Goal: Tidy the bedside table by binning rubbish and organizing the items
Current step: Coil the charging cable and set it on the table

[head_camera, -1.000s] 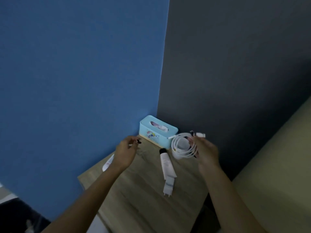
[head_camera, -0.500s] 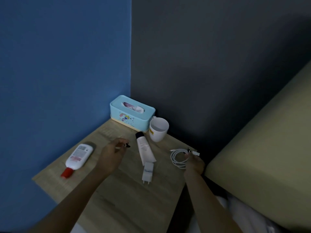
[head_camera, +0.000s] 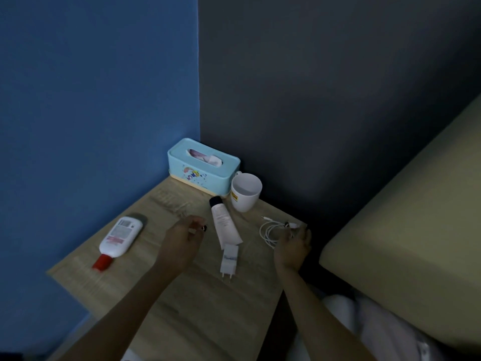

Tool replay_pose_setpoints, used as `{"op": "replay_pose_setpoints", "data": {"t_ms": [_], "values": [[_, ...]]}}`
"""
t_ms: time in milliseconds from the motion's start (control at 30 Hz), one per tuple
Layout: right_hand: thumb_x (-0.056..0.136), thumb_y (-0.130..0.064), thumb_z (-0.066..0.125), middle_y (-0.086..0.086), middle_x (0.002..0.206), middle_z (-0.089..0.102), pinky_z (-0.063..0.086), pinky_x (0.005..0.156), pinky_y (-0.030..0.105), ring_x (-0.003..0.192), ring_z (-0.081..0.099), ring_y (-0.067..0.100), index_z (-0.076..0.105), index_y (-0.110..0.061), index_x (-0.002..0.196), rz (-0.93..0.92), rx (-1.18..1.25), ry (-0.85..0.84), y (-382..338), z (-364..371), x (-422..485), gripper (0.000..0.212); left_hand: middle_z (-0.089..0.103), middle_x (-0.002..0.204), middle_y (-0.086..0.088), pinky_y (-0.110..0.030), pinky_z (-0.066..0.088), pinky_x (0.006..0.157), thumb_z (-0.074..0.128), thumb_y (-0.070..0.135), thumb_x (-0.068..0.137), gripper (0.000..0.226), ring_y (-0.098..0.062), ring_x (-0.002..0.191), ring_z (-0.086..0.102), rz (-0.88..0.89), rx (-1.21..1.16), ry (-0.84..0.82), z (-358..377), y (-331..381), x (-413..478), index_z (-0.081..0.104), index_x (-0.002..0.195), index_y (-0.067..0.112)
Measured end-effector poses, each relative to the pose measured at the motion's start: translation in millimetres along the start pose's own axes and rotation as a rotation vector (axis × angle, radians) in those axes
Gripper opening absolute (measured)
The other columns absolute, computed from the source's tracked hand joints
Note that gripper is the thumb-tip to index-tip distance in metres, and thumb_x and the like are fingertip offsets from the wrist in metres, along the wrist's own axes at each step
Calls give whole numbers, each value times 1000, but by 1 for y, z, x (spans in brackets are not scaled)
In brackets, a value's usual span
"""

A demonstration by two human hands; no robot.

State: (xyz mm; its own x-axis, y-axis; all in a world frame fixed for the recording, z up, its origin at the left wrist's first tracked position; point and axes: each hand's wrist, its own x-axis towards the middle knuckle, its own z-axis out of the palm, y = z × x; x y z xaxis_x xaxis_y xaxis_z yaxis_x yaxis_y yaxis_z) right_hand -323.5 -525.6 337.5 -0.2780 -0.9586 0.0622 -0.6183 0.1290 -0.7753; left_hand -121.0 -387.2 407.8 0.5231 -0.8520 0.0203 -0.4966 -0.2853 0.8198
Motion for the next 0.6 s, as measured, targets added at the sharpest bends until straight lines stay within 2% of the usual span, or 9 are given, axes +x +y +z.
{"op": "replay_pose_setpoints", "data": {"t_ms": [133, 233, 300, 400, 533, 600], "values": [[91, 0, 43, 30, 147, 33, 33, 109, 47, 131, 39, 45, 35, 2, 143, -48, -64, -26, 14, -13, -29, 53, 64, 106, -10, -30, 47, 71, 56, 25, 91, 26, -25, 89, 63, 45, 195, -53, 28, 15, -10, 58, 113, 12], [97, -5, 34, 27, 150, 30, 36, 108, 43, 131, 42, 42, 30, 2, 144, -35, -132, -115, 30, -22, -49, 47, 53, 122, -8, -32, 49, 79, 54, 46, 90, 56, -25, 104, 59, 0, 371, -170, 55, 24, -23, 41, 134, 16], [100, -13, 30, 25, 143, 43, 43, 97, 40, 121, 52, 40, 21, -6, 149, 41, -117, -197, 32, -27, -56, 50, 48, 125, -8, -34, 49, 81, 50, 52, 89, 66, -25, 107, 57, 7, 468, -202, 69, 27, -31, 31, 140, 14], [100, -19, 31, 25, 122, 60, 48, 85, 39, 104, 61, 40, 8, -17, 153, 95, -118, -262, 27, -33, -61, 57, 50, 123, -8, -34, 48, 75, 44, 55, 90, 67, -25, 100, 61, 35, 579, -180, 84, 24, -39, 27, 140, 15], [99, -15, 33, 28, 115, 62, 49, 82, 39, 101, 62, 41, 10, -15, 152, 133, -179, -237, 20, -36, -62, 58, 49, 126, -9, -35, 50, 76, 43, 45, 95, 58, -26, 99, 63, 50, 570, -193, 94, 14, -40, 28, 140, 13], [98, -12, 33, 27, 111, 64, 50, 79, 39, 99, 63, 41, 11, -13, 152, 125, -212, -235, 17, -38, -63, 58, 51, 124, -11, -36, 51, 71, 48, 37, 94, 53, -28, 93, 65, 84, 554, -172, 97, 12, -40, 33, 137, 10]]}}
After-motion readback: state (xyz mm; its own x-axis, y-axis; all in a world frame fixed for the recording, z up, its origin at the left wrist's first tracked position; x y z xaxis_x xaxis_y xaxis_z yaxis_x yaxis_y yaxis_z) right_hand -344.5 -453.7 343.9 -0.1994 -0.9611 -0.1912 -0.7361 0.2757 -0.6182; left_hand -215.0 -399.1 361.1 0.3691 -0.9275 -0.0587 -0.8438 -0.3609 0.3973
